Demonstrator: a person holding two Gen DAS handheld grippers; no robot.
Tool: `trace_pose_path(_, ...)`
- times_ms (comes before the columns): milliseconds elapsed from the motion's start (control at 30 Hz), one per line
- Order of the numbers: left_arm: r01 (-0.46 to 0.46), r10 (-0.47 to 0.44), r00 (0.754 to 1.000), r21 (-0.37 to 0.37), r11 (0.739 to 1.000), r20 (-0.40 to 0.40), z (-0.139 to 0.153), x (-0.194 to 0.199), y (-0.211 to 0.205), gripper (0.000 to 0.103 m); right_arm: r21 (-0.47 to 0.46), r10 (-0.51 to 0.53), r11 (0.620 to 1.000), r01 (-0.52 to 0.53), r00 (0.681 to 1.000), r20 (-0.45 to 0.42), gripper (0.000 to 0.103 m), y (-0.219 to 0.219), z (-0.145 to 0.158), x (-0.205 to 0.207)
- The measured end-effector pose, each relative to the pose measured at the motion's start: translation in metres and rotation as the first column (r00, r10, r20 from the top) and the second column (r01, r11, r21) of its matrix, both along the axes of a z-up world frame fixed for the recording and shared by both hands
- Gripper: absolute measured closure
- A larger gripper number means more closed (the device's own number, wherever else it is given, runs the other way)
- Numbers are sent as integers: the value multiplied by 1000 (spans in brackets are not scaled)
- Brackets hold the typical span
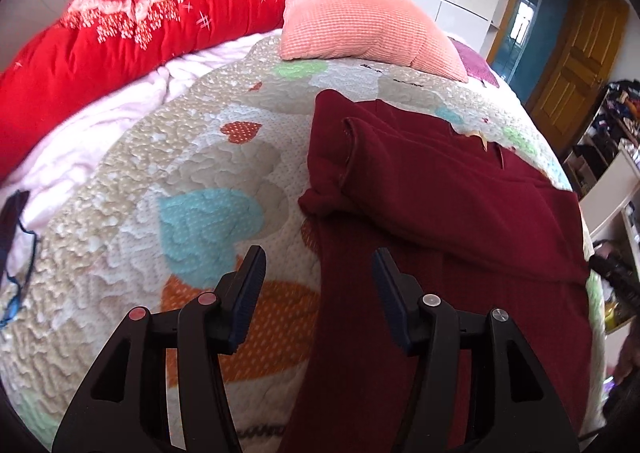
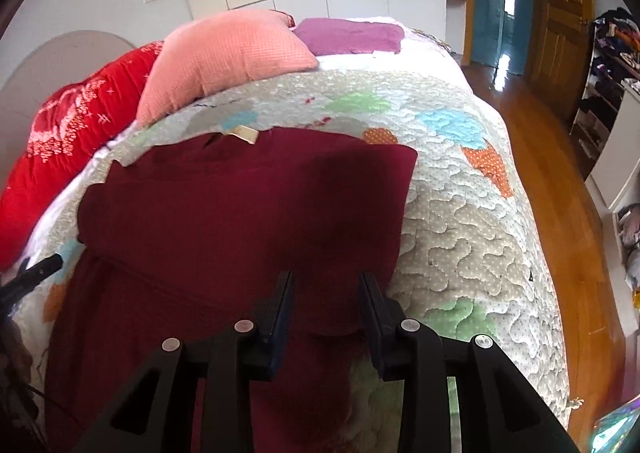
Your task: Fold small clothes
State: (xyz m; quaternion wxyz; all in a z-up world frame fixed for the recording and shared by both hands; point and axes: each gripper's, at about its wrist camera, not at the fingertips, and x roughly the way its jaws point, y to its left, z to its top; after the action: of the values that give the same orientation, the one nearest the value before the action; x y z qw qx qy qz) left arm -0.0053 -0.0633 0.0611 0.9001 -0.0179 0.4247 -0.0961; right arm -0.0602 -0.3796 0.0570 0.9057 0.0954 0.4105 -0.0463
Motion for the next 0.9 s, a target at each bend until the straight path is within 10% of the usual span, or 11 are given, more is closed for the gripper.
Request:
trace_pose_path(433, 56, -60, 995, 59, 997, 77, 25, -80, 9, 47, 108, 140, 983, -146, 988, 62, 51, 36, 34, -136)
trace_pose_path(900, 146, -143, 988, 37, 989, -65, -4, -131, 41, 47, 189, 161, 971, -146, 985, -67, 41, 48, -26, -200)
